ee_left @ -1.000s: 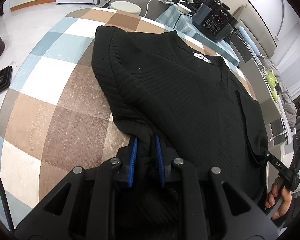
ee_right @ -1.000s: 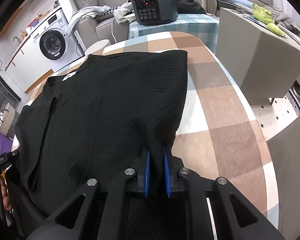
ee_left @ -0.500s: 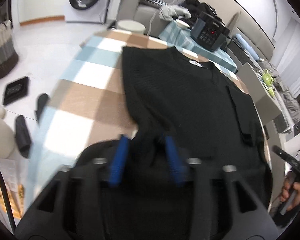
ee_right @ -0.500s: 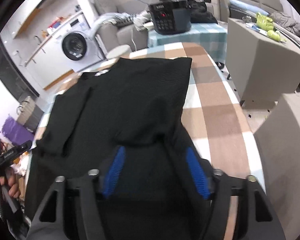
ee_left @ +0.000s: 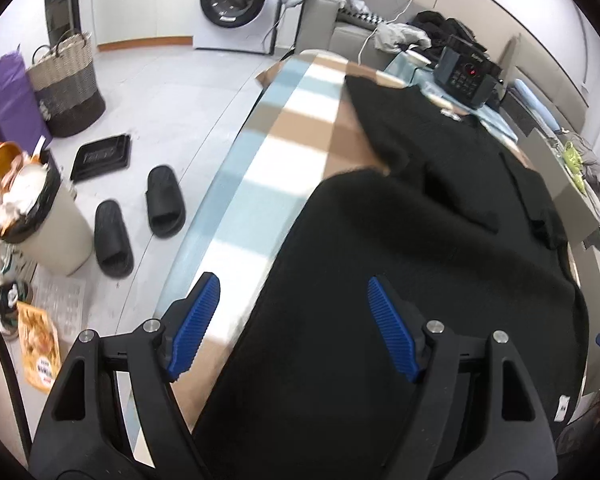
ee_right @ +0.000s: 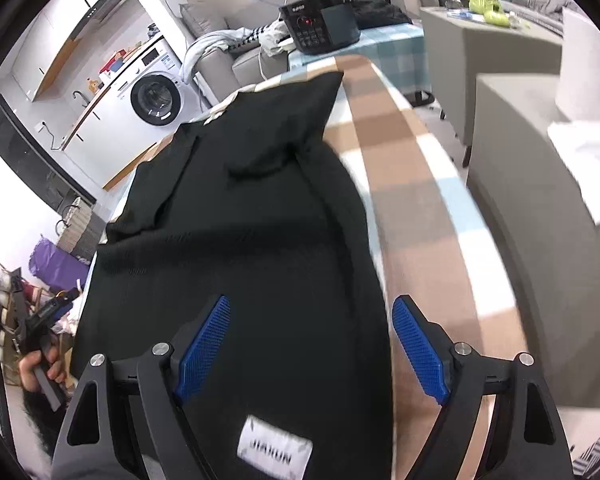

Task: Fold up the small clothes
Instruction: 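Open both grippers and release the folded sweater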

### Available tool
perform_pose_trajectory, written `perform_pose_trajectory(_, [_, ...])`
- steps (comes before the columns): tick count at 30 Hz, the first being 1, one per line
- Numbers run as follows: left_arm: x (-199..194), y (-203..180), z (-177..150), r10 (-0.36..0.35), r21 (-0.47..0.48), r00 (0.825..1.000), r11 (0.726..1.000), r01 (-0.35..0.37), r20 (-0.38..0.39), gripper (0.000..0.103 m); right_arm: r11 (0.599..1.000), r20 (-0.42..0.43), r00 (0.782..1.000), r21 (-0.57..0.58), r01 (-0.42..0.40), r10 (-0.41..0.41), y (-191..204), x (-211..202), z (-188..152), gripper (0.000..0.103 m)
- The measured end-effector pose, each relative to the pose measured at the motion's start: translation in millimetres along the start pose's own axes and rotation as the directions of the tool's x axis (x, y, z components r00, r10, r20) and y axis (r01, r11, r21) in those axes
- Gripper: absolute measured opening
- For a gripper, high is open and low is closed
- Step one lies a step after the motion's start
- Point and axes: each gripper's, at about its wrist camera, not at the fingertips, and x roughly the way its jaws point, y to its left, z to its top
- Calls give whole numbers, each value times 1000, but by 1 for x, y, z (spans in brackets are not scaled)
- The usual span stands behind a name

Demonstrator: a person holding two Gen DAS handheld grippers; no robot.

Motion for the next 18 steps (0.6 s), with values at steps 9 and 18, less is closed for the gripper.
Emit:
perform_pose_trajectory(9, [-8, 9, -40, 5, 42, 1000, 999, -5, -14, 74, 999, -15, 999, -22, 32, -32, -2, -11, -40, 85])
perform_pose_trajectory(18, [-3, 8, -50, 15, 51, 999, 999, -13, -36, 74, 999, -30, 999, -7, 38, -39, -10, -11, -59, 85])
